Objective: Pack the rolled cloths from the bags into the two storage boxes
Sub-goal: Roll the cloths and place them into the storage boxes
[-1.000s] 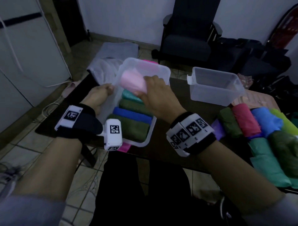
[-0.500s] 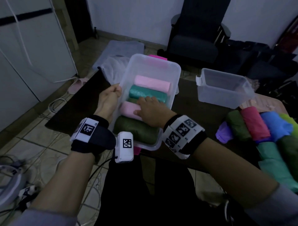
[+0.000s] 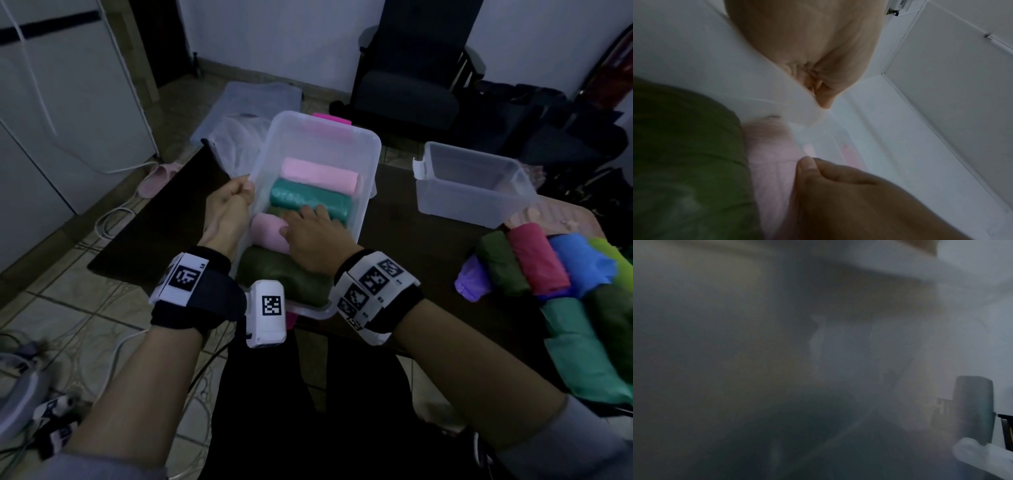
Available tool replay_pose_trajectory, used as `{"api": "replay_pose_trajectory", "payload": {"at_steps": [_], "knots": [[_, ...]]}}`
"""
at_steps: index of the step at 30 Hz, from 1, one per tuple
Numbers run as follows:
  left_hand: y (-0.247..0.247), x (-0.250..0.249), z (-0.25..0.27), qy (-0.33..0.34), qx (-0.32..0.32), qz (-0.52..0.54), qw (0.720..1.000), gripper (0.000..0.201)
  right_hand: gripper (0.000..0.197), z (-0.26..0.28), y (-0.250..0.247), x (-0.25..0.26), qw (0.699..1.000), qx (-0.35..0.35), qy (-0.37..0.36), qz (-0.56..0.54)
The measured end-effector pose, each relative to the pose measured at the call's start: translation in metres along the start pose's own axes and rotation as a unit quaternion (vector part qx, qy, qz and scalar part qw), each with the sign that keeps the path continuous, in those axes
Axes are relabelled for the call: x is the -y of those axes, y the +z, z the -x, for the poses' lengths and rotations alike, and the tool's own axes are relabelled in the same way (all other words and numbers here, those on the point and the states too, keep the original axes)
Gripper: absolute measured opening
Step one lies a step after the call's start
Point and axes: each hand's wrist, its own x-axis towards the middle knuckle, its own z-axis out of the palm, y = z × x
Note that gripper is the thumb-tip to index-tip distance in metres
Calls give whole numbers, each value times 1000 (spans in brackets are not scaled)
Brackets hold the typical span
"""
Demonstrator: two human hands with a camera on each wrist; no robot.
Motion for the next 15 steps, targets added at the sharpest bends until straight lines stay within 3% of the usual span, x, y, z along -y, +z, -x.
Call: {"api": "replay_pose_trajectory", "payload": {"at_steps": [9, 13, 15], "knots": [[0, 0, -1, -5, -2, 2, 1000, 32, 64, 1, 25, 4, 997, -24, -20, 75], [3, -3, -2, -4, -6, -6, 1000, 31, 73, -1, 27, 2, 999, 5, -11, 33], [5, -4, -3, -2, -2, -16, 1000, 30, 68, -2, 22, 1, 1000, -8, -17, 22]]}}
